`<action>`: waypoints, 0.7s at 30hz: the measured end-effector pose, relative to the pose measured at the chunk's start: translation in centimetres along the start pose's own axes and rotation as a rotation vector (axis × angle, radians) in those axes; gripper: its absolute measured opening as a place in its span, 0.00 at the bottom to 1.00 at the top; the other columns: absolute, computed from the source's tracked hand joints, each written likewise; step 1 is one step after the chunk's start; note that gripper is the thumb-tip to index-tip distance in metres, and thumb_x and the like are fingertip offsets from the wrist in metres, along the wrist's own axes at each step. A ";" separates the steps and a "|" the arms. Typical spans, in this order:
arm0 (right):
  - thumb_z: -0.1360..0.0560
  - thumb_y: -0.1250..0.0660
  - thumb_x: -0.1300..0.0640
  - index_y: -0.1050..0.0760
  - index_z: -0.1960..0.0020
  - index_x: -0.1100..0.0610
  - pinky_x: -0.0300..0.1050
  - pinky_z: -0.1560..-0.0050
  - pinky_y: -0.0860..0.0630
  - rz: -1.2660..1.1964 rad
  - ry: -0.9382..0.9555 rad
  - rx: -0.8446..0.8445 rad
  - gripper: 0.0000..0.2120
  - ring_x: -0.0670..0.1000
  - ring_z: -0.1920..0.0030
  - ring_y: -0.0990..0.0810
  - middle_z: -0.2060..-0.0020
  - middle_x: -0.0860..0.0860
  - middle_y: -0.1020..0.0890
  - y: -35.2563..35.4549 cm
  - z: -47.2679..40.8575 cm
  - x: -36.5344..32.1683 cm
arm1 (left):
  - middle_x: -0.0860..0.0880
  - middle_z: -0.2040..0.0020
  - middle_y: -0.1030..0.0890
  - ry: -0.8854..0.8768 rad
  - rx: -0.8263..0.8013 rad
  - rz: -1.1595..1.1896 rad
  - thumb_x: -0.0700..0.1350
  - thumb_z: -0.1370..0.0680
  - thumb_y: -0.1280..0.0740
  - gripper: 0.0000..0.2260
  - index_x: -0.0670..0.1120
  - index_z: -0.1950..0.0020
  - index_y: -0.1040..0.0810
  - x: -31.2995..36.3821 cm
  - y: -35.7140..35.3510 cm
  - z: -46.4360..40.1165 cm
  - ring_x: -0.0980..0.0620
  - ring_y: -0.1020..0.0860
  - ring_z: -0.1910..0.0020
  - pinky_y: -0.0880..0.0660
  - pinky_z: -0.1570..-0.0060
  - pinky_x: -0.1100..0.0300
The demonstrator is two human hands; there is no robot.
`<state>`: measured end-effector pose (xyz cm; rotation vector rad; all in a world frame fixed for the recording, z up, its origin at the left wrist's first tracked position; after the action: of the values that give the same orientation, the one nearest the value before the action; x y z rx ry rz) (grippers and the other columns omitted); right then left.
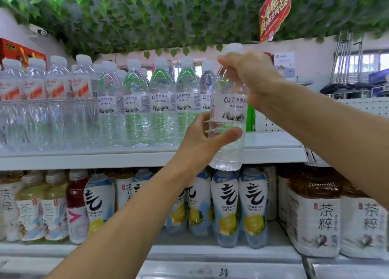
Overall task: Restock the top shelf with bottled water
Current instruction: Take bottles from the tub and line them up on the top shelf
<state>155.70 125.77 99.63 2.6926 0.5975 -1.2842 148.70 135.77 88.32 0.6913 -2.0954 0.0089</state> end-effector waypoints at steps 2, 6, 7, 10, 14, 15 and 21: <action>0.28 0.26 0.53 0.26 0.45 0.60 0.53 0.45 0.22 0.006 0.049 0.055 0.17 0.50 0.53 0.21 0.55 0.51 0.19 0.3 -0.8 -1.0 | 0.56 0.43 0.20 -0.047 0.078 -0.028 0.55 0.30 0.25 0.28 0.51 0.33 0.29 0.6 0.8 -0.2 0.61 0.22 0.45 0.26 0.49 0.67; 0.28 0.26 0.52 0.33 0.53 0.57 0.49 0.44 0.23 0.070 0.183 0.141 0.16 0.48 0.55 0.23 0.54 0.52 0.23 0.7 -2.4 -2.9 | 0.54 0.46 0.21 -0.162 0.265 -0.126 0.49 0.23 0.29 0.17 0.49 0.36 0.27 2.0 4.2 -1.3 0.62 0.23 0.48 0.27 0.52 0.71; 0.27 0.27 0.52 0.34 0.54 0.56 0.47 0.47 0.24 0.088 0.201 0.155 0.17 0.47 0.57 0.25 0.56 0.51 0.25 0.6 -2.8 -2.8 | 0.54 0.47 0.21 -0.186 0.303 -0.151 0.47 0.22 0.30 0.15 0.48 0.36 0.27 2.5 5.1 -1.9 0.61 0.23 0.49 0.27 0.52 0.70; 0.26 0.27 0.51 0.35 0.54 0.57 0.42 0.58 0.29 0.150 0.205 0.165 0.17 0.47 0.59 0.30 0.59 0.50 0.30 0.0 -4.0 -1.4 | 0.52 0.47 0.21 -0.274 0.376 -0.264 0.43 0.21 0.33 0.13 0.45 0.36 0.26 4.5 7.5 -4.3 0.57 0.22 0.47 0.26 0.48 0.67; 0.27 0.27 0.48 0.29 0.43 0.61 0.39 0.60 0.31 0.180 0.150 0.139 0.22 0.50 0.51 0.26 0.51 0.53 0.24 -1.2 -5.8 1.5 | 0.50 0.43 0.21 -0.351 0.370 -0.598 0.47 0.20 0.34 0.16 0.45 0.33 0.27 6.6 8.7 -8.6 0.50 0.26 0.38 0.28 0.37 0.52; 0.27 0.27 0.46 0.29 0.41 0.61 0.40 0.59 0.31 0.184 0.128 0.125 0.24 0.50 0.50 0.25 0.49 0.54 0.23 -1.3 -6.0 1.9 | 0.48 0.41 0.21 -0.352 0.371 -0.716 0.49 0.20 0.34 0.19 0.45 0.31 0.28 6.9 8.8 -9.5 0.47 0.29 0.35 0.31 0.35 0.50; 0.38 0.30 0.27 0.43 0.25 0.49 0.62 0.33 0.33 0.324 -0.100 -0.118 0.50 0.61 0.30 0.33 0.28 0.58 0.35 -1.3 -3.8 6.2 | 0.39 0.35 0.24 -0.301 0.209 -1.281 0.62 0.20 0.40 0.32 0.51 0.21 0.44 6.4 8.1 -12.8 0.41 0.43 0.25 0.47 0.28 0.48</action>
<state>161.51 129.82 97.45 2.4818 0.2052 -1.2427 151.79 142.91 102.80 2.1331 -1.5640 -0.6162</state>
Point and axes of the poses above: each hand's wrist, its own z-axis away from the middle knuckle, its own y-axis out of the back of the hand, x = y × z, the point moved 6 cm from there along -z, towards the middle knuckle
